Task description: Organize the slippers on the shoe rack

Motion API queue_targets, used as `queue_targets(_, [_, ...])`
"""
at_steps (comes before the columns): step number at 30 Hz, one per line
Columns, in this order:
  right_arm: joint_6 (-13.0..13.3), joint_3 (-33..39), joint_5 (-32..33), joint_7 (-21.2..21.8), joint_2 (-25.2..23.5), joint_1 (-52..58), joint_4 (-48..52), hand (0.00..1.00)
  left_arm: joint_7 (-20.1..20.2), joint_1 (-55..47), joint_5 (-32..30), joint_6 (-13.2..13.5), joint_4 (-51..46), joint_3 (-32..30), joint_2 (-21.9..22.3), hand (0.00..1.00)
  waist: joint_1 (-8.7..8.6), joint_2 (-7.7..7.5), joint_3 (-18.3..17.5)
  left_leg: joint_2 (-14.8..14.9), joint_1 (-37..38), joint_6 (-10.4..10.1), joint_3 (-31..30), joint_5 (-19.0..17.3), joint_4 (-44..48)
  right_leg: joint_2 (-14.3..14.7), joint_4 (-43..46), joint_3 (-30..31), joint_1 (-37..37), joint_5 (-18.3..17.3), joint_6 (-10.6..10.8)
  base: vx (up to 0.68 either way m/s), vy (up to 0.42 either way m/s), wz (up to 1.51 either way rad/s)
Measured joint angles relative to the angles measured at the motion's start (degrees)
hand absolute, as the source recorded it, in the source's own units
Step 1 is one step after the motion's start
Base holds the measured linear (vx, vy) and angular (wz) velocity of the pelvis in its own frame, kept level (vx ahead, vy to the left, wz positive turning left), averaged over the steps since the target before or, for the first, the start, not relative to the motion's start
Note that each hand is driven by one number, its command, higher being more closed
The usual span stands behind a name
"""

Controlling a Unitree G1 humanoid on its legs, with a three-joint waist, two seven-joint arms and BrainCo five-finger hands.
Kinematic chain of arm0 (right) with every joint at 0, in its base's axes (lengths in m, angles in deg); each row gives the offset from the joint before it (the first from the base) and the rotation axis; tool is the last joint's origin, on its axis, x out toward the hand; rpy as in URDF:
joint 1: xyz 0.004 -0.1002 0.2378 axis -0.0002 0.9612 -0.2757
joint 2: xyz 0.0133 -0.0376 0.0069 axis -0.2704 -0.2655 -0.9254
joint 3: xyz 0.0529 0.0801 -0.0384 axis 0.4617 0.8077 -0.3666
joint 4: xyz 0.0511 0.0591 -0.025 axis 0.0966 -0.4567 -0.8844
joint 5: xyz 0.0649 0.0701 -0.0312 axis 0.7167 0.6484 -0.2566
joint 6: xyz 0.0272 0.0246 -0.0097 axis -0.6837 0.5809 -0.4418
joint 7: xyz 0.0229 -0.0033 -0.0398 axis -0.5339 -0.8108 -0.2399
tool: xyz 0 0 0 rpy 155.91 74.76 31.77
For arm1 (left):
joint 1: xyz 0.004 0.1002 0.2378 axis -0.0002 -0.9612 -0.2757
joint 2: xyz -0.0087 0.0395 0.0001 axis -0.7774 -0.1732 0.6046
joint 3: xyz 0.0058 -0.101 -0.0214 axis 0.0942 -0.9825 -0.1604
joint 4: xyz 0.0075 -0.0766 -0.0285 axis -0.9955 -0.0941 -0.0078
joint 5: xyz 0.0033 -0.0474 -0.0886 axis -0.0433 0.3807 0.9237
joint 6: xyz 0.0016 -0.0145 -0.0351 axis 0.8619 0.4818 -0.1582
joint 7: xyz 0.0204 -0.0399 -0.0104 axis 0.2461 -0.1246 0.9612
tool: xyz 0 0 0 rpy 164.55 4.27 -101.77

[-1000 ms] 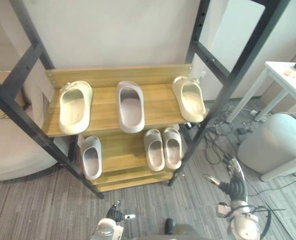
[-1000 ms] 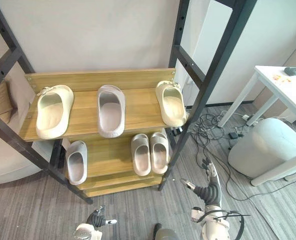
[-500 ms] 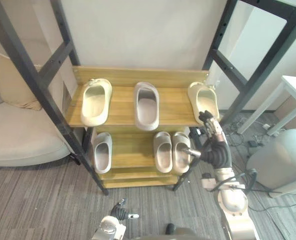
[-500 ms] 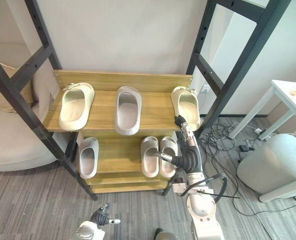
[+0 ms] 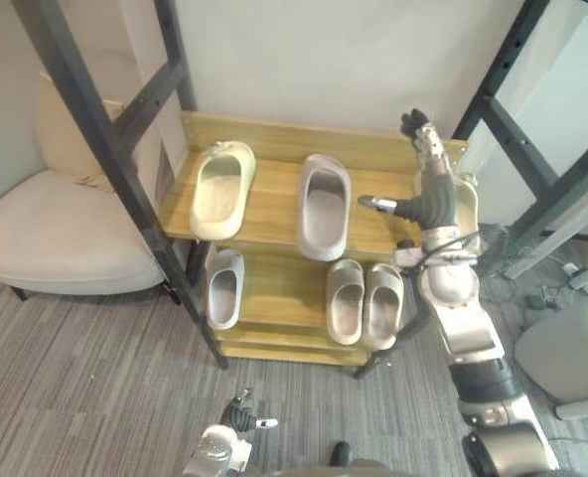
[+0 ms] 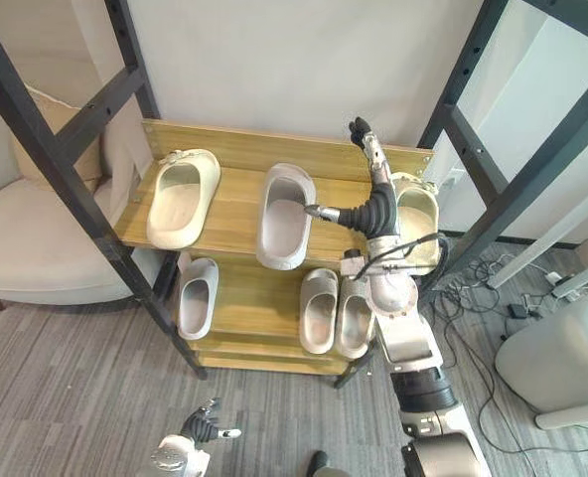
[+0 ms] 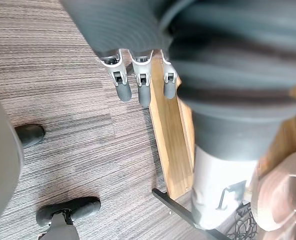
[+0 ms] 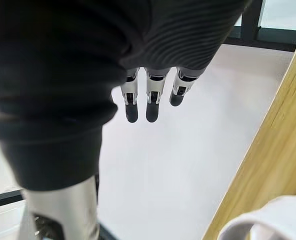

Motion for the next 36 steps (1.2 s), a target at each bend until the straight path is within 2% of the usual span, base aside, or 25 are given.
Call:
queue_targets(5, [-1.12, -0.07, 0.00, -0.02, 0.16, -7.12, -6.69, 0.00, -0.04, -0.27, 0.90, 0.02, -0.56, -1.40, 0.00, 0.00, 0.39, -0.05, 0.12, 0.09, -0.59, 0.00, -0.14, 0.00, 0.95, 0.02, -0.69, -0.66, 0.02, 0.07, 0.01, 0.05, -0.043, 0.05])
queue_targets(9, [-1.60, -0.18, 0.01, -0.02, 2.35, -12.48, -14.20, 0.00, -0.06, -0.28, 1.03, 0.04, -0.89, -1.92, -0.30, 0.00, 0.68, -0.18, 0.68, 0.06, -1.40, 0.00, -0.54, 0.00, 0.95, 0.10, -1.57, -1.34, 0.06, 0.32, -0.13, 0.01, -0.024, 0.06])
queue_targets(16, [-3.50, -0.34, -0.05, 0.27, 2.27, -14.39, -24.25, 0.00, -0.22, -0.27, 1.20, 0.05, -2.43, -2.35, -0.59, 0.00, 1.66, -0.55, 1.86, -0.08, -1.79, -0.01, -1.61, 0.00, 0.96, 0.14, -3.32, -2.24, 0.91, 1.00, -0.12, 0.02, -0.027, 0.07])
queue_targets(28, [-3.83, -2.51, -0.92, 1.66, 0.84, -15.18, -30.00, 0.00, -0.34, -0.27, 2.20, 0.05, -3.10, -2.37, -0.58, 0.00, 2.15, -0.54, 2.07, -0.23, -2.21, -0.01, -2.85, 0.00, 0.98, -0.07, -3.54, -2.59, 1.05, 1.08, -0.15, 0.02, -0.015, 0.05])
queue_targets(36, [-3.72, -3.56, -2.48, 2.70, -0.27, -18.07, -31.77, 0.00, -0.42, -0.19, 2.84, 0.12, -3.82, -2.48, -0.79, 0.00, 2.29, -0.92, 3.42, -0.14, -2.28, -0.01, -2.76, -0.01, 1.59, -0.01, -3.54, -2.28, 1.16, 1.07, -0.15, -0.01, -0.035, -0.02])
